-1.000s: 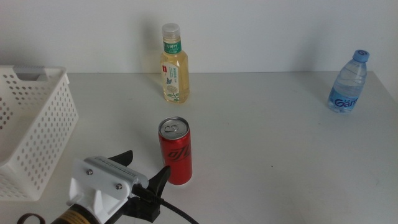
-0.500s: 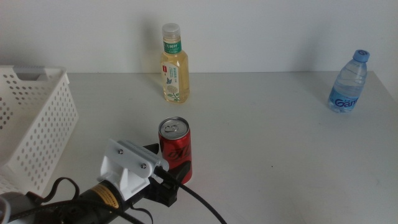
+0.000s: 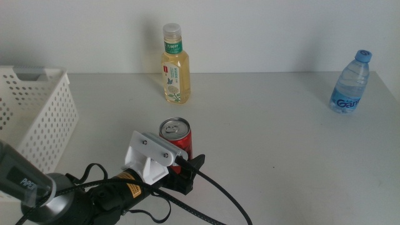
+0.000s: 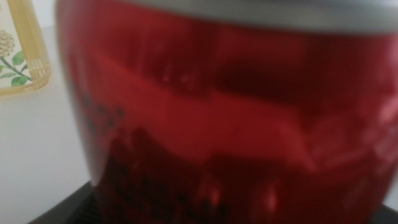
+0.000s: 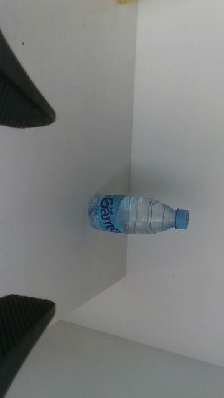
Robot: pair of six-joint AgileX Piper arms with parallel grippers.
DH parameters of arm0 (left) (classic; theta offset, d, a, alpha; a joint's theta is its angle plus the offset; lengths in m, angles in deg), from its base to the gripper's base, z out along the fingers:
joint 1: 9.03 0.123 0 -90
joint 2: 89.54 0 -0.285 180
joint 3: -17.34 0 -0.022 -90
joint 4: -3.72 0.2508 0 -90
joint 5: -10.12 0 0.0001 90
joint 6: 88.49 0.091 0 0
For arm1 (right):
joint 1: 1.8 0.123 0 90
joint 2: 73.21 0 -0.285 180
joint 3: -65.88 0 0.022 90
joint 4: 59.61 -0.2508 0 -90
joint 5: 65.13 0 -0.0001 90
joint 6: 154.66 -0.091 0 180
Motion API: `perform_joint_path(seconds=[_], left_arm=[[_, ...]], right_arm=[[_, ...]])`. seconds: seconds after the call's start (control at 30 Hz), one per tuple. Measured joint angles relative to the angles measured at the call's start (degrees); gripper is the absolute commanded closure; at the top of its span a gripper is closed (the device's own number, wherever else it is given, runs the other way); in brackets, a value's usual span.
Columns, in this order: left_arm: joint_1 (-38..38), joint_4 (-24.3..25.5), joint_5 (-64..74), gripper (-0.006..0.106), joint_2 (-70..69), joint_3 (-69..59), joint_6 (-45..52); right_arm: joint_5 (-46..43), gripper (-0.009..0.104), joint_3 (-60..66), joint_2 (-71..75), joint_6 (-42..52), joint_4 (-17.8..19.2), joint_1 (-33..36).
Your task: Use arms to grab the bottles and put them into the dustbin to the left of the table.
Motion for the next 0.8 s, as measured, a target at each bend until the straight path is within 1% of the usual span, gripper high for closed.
perform_joint_path(seconds=[0.17, 0.27, 0.4, 0.5, 0.53, 0.6, 0.63, 0.67, 0.8], left_arm=[[0.00, -0.23, 0.00, 0.011, 0.68, 1.19, -0.17], [0.00, -0.75, 0.00, 0.019, 0.74, 1.73, -0.17], [0.00, -0.76, 0.00, 0.039, 0.74, 1.85, -0.17], [0.00, -0.95, -0.05, 0.060, 0.74, 1.93, -0.18], [0.01, -0.89, -0.05, 0.081, 0.74, 1.92, -0.34], [0.01, -0.89, -0.05, 0.095, 0.74, 1.92, -1.30], [0.01, -0.89, -0.05, 0.100, 0.74, 1.92, -1.67], [0.01, -0.84, -0.10, 0.102, 0.74, 1.92, -2.22], [0.01, 0.25, 1.34, 0.102, -0.43, 1.78, -5.12]], right_arm=[[0.00, 0.020, 0.00, 0.00, 0.00, 0.00, 0.00], [0.00, 0.020, 0.00, 0.00, 0.00, 0.00, 0.00], [0.00, 0.020, 0.00, 0.00, 0.00, 0.00, 0.00], [0.00, 0.020, 0.00, 0.00, 0.00, 0.00, 0.00], [0.00, 0.020, 0.00, 0.00, 0.00, 0.00, 0.00], [0.00, 0.020, 0.00, 0.00, 0.00, 0.00, 0.00], [0.00, 0.020, 0.00, 0.00, 0.00, 0.00, 0.00], [0.00, 0.020, 0.00, 0.00, 0.00, 0.00, 0.00], [0.00, 0.020, 0.00, 0.00, 0.00, 0.00, 0.00]])
